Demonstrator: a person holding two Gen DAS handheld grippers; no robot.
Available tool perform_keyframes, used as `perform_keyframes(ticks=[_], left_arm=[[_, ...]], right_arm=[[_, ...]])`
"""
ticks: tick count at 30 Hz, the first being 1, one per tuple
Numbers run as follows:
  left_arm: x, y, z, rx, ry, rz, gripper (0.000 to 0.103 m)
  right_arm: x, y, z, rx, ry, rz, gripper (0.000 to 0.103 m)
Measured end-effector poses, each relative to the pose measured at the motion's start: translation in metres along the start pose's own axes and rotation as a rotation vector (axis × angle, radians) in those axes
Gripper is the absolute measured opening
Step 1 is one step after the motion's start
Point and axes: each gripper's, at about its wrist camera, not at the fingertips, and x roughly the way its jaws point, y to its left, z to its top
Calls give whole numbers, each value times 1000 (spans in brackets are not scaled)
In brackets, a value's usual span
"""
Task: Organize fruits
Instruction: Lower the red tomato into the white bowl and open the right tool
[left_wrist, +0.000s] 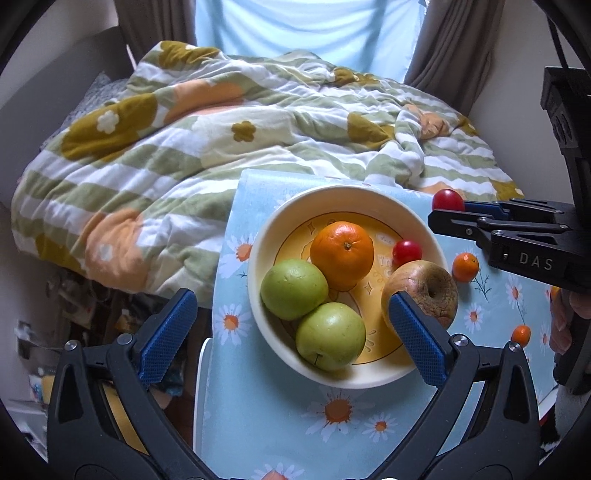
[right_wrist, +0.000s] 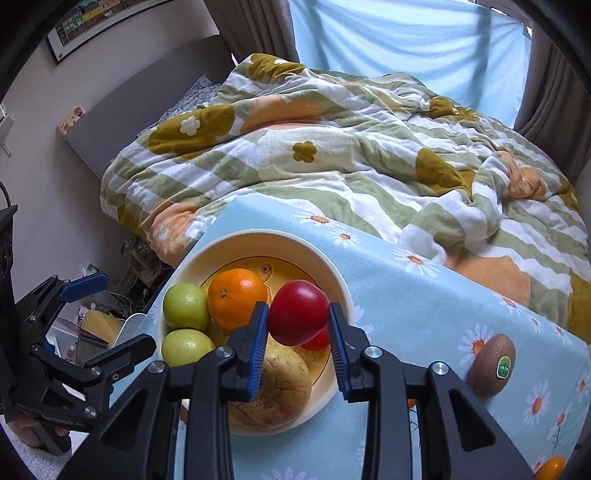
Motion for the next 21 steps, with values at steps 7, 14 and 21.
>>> perform_keyframes(ticks=[7, 14, 21], left_arm=[[5, -9, -9, -17, 25, 17, 103], [10, -14, -19, -37, 50, 24, 103], [9, -16, -21, -49, 55, 25, 103]], right_arm=[[28, -7, 4, -23, 38, 25, 29], [41, -2, 6, -80, 57, 41, 29], [35, -2, 4, -84, 20, 43, 74]])
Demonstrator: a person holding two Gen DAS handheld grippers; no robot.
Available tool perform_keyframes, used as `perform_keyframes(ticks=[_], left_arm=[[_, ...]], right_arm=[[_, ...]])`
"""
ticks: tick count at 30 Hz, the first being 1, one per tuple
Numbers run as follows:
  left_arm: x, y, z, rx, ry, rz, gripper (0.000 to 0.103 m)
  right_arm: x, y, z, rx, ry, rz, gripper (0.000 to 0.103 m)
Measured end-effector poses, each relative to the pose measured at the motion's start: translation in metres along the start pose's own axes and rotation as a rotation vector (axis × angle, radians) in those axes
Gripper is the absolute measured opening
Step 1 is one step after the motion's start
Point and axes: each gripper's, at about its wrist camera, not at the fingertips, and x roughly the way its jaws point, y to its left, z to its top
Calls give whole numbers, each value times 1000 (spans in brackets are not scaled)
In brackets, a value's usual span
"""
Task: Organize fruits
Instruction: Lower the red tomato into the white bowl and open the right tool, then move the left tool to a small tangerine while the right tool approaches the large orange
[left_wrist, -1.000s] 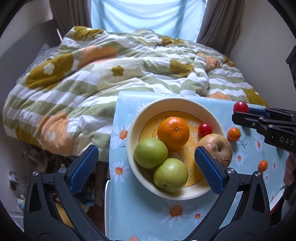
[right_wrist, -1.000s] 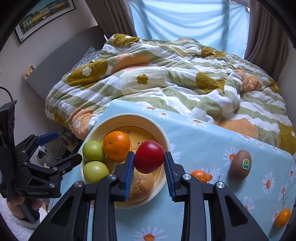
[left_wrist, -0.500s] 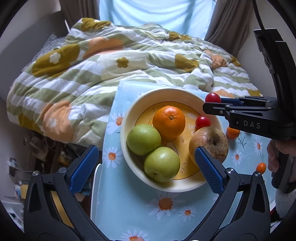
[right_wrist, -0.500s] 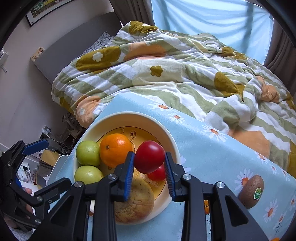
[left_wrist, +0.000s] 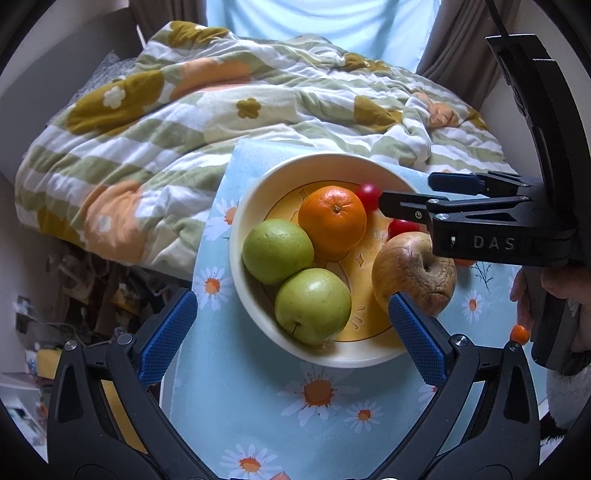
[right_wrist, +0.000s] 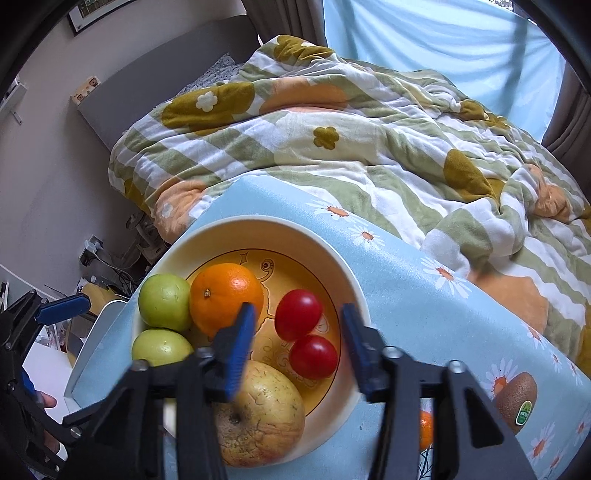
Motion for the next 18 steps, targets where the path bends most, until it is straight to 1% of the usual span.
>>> perform_keyframes(ticks=[1, 2, 6, 8, 9, 18], left_arm=[[-1, 0, 0, -2, 0, -2, 103], [-1, 1, -1, -3, 2, -4, 103], [-3, 1, -4, 5, 7, -4, 103], [-6, 0, -5, 11, 4, -2, 103], [-8, 0, -4, 13, 0, -3, 103], [-37, 3, -2, 53, -42, -5, 103]], right_arm=[[-2, -1, 0, 4, -9, 3, 87], [-5, -2, -1, 8, -20, 0, 89], [-13, -5, -4, 24, -50, -24, 89], [-16, -5, -5, 33, -58, -31, 96], [-19, -5, -6, 35, -66, -33, 102], [-53, 7, -14, 64, -115, -39, 102]])
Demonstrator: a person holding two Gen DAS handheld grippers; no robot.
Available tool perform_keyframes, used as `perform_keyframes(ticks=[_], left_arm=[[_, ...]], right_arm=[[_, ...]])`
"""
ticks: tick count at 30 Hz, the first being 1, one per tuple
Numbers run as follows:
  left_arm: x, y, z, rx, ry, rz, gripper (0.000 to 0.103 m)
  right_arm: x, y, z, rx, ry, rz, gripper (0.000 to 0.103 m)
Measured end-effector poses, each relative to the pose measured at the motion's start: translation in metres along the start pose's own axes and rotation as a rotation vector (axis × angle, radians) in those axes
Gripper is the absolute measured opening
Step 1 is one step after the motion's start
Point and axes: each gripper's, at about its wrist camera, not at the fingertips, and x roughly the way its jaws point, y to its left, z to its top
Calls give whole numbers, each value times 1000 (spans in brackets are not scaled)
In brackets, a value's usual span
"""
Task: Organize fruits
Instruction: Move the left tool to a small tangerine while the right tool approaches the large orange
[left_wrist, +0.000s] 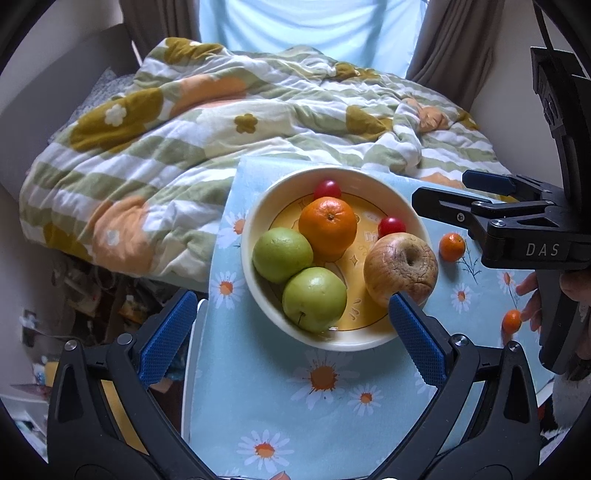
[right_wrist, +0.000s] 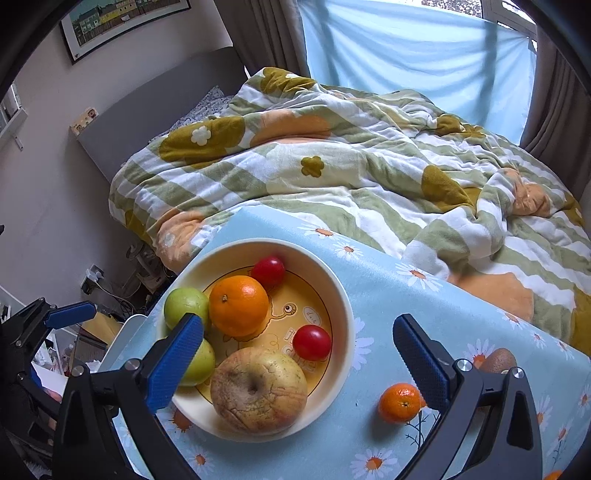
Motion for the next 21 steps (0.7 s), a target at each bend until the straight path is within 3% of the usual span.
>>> perform_keyframes(ticks=[8, 21], left_arm=[[-27, -8, 8, 83, -30, -23, 103], [-53, -66, 19, 293, -65, -159, 103]], right_arm=[[-43, 4, -11, 83, -37, -44, 102], [-131, -29, -57, 303, -106, -184, 103]])
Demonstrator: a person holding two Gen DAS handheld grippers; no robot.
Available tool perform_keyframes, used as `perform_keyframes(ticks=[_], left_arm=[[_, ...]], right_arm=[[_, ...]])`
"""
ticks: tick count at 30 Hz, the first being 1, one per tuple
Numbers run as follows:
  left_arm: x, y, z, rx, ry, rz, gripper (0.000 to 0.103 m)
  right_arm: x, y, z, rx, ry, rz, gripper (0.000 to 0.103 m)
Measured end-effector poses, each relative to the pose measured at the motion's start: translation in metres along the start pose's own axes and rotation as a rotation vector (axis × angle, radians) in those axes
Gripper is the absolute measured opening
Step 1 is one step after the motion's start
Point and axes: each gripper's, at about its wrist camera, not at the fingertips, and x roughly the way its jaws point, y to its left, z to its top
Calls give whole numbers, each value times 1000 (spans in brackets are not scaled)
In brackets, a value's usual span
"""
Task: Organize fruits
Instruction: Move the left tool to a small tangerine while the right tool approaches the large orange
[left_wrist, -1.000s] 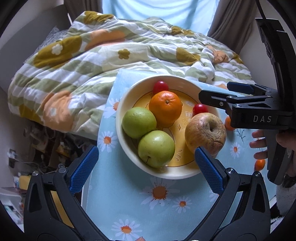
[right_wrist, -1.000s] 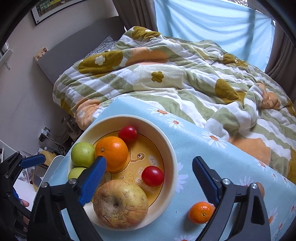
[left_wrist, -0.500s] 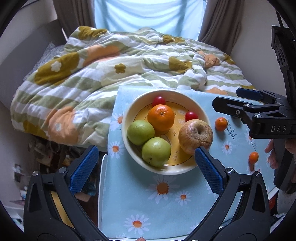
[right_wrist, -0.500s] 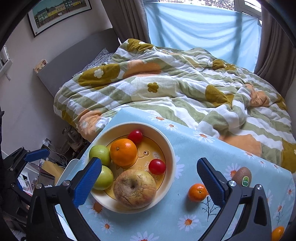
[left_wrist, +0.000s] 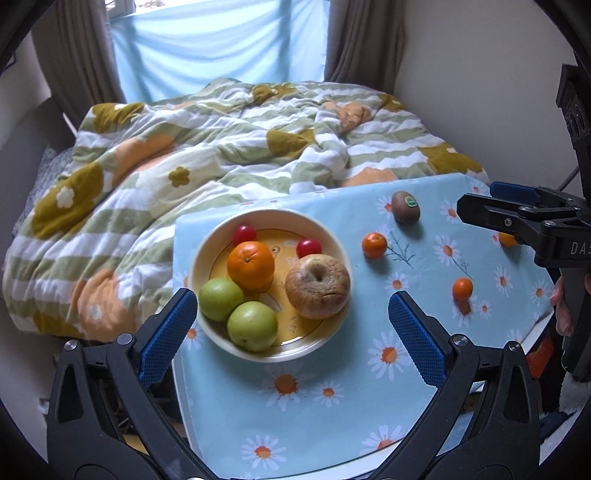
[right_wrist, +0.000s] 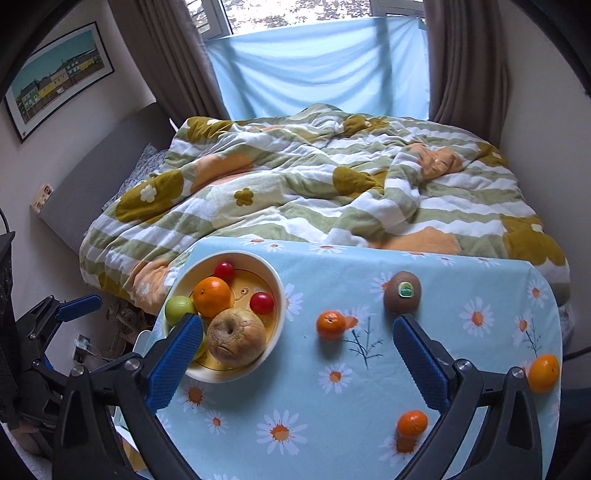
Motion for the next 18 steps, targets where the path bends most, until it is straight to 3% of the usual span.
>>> perform_keyframes(ticks=[4, 10, 18], left_arm=[[4, -30, 7, 33, -7, -28, 103], [15, -92, 17, 52, -4, -30, 103], [51, -184, 17, 11, 55, -23, 103]], right_arm=[[-22, -30, -10, 18, -20, -51, 103], [-44, -89, -24, 58, -21, -60, 103], [-60, -170, -40, -46, 0, -155, 103]])
